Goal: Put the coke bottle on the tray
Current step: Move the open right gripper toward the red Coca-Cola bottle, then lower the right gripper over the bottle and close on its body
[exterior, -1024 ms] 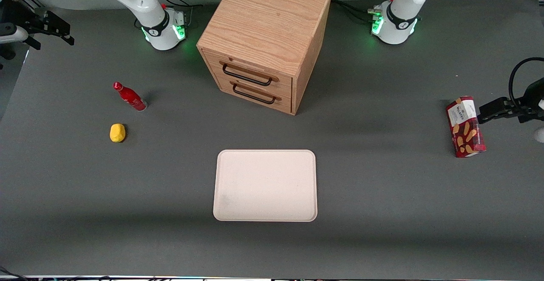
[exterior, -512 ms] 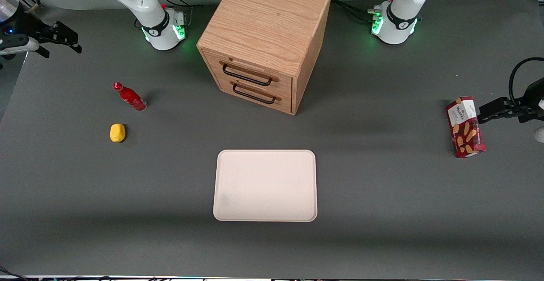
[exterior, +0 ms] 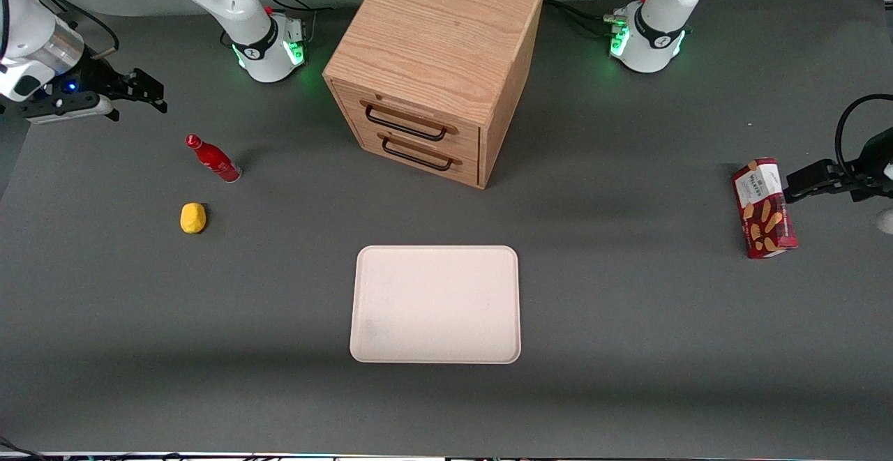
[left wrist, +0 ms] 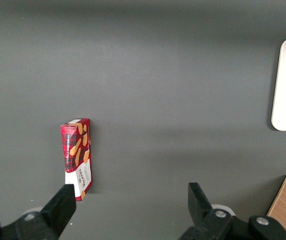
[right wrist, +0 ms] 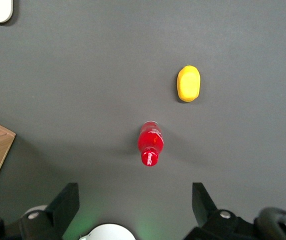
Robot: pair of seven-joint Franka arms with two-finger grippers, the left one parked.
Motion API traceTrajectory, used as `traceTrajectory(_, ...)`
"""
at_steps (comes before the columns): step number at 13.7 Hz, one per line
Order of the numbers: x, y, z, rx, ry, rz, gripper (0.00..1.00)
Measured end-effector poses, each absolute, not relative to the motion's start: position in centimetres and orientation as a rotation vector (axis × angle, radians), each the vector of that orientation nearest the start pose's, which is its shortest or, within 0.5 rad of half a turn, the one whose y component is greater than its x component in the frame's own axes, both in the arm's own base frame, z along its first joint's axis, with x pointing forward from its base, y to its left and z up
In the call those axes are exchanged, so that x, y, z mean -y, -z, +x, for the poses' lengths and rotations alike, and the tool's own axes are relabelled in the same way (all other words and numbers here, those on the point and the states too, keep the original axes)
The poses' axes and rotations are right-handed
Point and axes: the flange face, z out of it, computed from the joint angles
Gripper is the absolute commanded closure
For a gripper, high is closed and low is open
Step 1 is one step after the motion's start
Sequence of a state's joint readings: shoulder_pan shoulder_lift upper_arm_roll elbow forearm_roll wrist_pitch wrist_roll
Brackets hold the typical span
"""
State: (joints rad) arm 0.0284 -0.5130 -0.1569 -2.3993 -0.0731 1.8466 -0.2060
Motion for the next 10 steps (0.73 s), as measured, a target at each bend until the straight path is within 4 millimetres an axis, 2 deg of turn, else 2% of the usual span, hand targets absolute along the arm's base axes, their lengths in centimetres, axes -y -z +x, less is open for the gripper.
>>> traceTrajectory(5, 5.8, -43.8, 38.1, 0.191, -0.026, -3.117, 0.00)
traceTrajectory(10, 5.5, -39.1, 37.4, 0.201, -0.006, -3.121, 0.00)
